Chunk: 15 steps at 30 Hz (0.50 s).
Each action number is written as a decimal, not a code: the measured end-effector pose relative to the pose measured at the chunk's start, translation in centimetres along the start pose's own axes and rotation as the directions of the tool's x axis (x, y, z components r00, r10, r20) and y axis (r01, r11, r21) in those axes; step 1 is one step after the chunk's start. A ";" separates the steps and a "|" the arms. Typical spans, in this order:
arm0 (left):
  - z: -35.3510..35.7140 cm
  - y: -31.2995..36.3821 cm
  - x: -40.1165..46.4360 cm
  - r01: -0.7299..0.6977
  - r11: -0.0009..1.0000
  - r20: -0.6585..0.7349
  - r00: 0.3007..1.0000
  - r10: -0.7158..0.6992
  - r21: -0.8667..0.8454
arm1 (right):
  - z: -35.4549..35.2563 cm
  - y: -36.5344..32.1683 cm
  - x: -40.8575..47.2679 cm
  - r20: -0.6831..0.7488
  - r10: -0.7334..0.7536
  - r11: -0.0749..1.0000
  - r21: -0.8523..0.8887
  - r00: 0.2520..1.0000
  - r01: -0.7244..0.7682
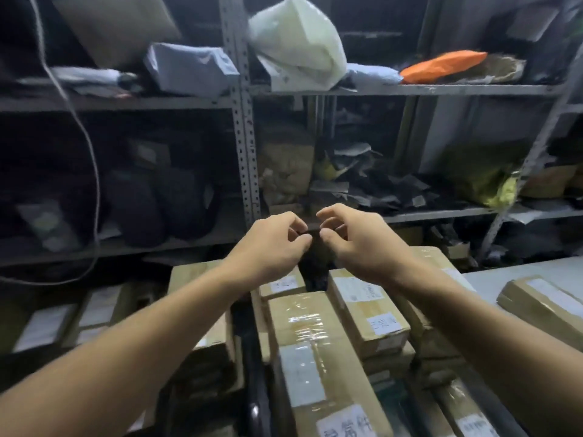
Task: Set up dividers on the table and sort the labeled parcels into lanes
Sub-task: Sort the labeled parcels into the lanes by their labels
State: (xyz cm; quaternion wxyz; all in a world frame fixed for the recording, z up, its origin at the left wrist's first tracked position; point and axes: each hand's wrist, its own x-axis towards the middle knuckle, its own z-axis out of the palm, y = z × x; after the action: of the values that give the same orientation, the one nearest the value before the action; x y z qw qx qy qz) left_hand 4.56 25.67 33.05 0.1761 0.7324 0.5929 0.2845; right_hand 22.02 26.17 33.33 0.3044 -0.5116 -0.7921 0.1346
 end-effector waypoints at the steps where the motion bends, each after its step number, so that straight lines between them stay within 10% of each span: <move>1: -1.8 -2.4 -1.4 0.020 1.000 -0.029 0.999 -0.020 -0.010 | 1.5 -2.2 0.5 0.031 -0.034 0.999 -0.010 0.999 0.034; 15: -16.1 -36.6 -15.3 0.391 0.916 -0.197 0.895 -0.401 -0.085 | 28.8 -26.7 7.4 0.460 -0.172 0.971 -0.069 0.871 0.229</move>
State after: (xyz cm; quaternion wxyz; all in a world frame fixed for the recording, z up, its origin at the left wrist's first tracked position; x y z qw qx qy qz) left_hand -35.65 18.12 20.57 0.1825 0.5582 0.7385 0.3313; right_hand -17.51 23.87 27.46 0.0932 -0.3989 -0.8965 0.1688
